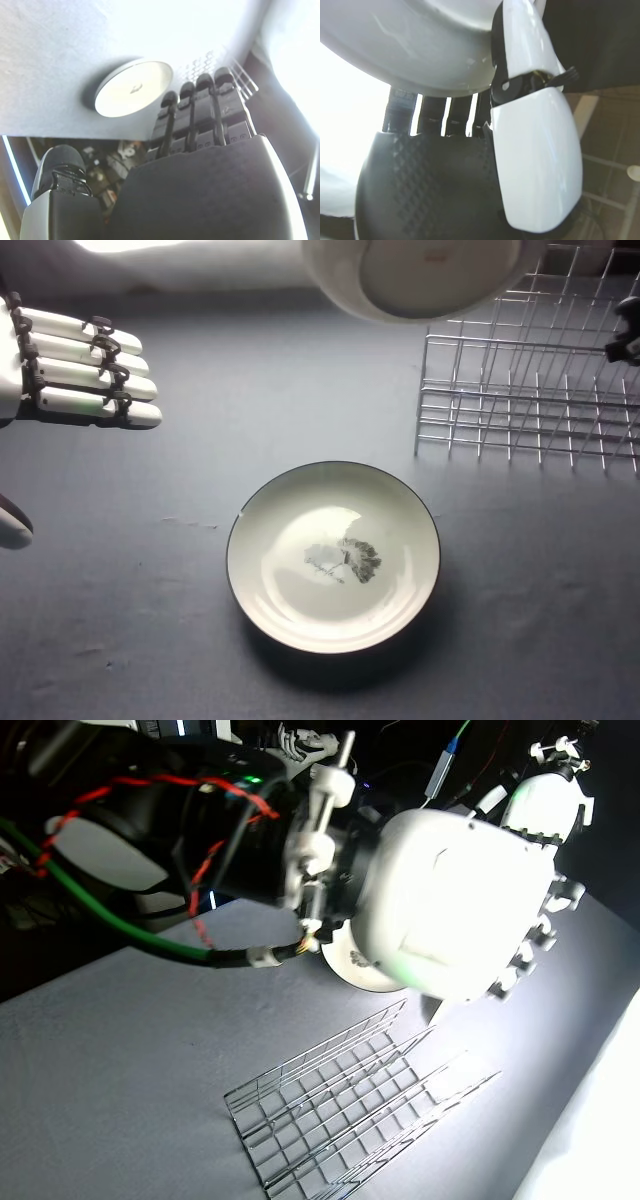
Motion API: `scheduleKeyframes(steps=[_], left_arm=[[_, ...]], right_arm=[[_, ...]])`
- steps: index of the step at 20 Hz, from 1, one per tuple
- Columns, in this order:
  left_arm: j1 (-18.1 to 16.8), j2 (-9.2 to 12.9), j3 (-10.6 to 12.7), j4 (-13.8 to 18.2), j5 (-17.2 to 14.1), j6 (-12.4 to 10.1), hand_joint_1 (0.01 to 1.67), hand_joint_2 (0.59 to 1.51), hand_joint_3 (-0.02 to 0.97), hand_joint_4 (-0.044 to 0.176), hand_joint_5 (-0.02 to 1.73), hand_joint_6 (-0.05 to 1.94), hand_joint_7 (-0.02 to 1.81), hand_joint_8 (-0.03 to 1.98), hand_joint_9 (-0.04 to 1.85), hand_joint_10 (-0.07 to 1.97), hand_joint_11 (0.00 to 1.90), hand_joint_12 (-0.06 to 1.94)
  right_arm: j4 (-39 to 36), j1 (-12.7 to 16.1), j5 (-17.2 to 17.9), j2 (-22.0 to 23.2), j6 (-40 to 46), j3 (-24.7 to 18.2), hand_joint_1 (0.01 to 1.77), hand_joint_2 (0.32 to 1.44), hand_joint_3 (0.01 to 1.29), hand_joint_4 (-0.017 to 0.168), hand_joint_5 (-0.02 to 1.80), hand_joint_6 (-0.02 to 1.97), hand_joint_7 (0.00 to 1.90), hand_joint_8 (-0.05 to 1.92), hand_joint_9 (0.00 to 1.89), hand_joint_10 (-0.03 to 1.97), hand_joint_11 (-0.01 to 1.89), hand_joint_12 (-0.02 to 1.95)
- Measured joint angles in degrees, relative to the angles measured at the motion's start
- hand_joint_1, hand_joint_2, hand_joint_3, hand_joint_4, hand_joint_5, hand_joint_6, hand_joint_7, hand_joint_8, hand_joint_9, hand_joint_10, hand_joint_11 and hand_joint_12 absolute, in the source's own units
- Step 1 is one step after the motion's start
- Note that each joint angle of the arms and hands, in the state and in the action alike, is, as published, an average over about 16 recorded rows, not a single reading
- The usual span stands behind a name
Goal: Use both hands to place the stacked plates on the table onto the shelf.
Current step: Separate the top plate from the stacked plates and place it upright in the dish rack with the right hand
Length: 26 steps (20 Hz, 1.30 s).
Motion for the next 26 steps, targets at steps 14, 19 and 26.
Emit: scheduleKeyframes(steps=[14,19,26], left_arm=[[0.04,-0.23,-1.51,-0.08,0.4,-0.06,0.01,1.068,0.015,0.001,0.02,0.0,0.02,0.02,0.02,0.01,0.02,0.0],[0.1,-0.24,-1.92,-0.09,0.58,-0.17,0.01,1.068,0.015,0.002,0.02,0.0,0.02,0.02,0.02,0.01,0.02,0.0],[0.46,-0.36,-2.74,-0.21,0.87,-0.41,0.01,1.078,0.015,0.002,0.02,0.0,0.02,0.02,0.02,0.01,0.02,0.01]], right_arm=[[-0.72,-4.44,0.58,4.48,-0.41,1.91,1.44,1.01,0.01,-0.008,0.85,1.04,0.91,1.0,0.9,1.25,0.85,1.5],[-1.66,-6.96,1.64,4.86,-0.44,3.04,1.44,1.01,0.01,-0.008,0.85,1.04,0.91,1.01,0.9,1.27,0.84,1.5],[-3.07,-11.62,3.95,5.47,-0.36,4.08,1.43,1.01,0.01,-0.007,0.85,1.04,0.92,1.01,0.92,1.28,0.83,1.49]])
